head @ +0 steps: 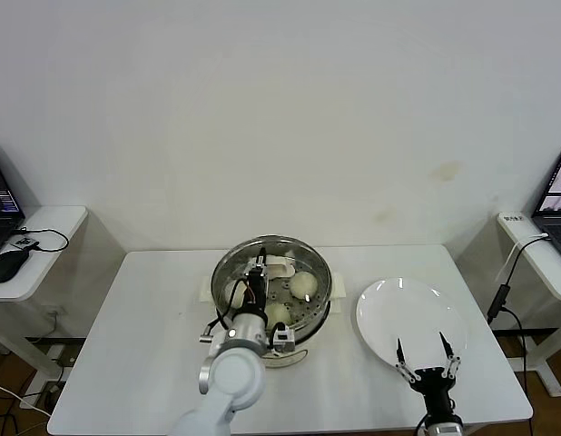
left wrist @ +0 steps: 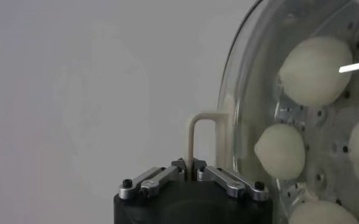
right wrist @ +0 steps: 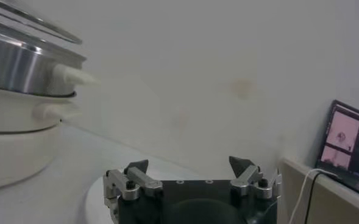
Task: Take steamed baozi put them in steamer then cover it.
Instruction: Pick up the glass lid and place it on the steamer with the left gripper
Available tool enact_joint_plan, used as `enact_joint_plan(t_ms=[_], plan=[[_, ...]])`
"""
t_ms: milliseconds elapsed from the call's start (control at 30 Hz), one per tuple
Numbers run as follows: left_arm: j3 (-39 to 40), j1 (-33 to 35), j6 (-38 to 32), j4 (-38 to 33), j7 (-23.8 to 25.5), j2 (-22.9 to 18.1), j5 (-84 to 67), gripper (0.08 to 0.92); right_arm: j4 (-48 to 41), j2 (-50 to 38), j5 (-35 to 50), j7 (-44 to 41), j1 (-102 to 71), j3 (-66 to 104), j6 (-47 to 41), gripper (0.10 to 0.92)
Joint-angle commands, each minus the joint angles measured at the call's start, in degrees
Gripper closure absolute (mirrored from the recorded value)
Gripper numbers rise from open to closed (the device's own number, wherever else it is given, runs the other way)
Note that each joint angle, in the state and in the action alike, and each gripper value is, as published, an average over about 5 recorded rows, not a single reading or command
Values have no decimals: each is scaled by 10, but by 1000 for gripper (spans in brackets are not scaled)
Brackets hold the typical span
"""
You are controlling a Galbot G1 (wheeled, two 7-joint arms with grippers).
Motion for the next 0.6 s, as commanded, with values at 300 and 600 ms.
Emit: enact_joint_plan(t_ms=[300,600], plan=[[3,-2,-3,22,-1,-21,17,861,-1,0,-3,-1,-2,-5,3,202],[0,-5,-5,35,-3,-26,21,861,1,-2,-4,-1,-6,-6,5,202]])
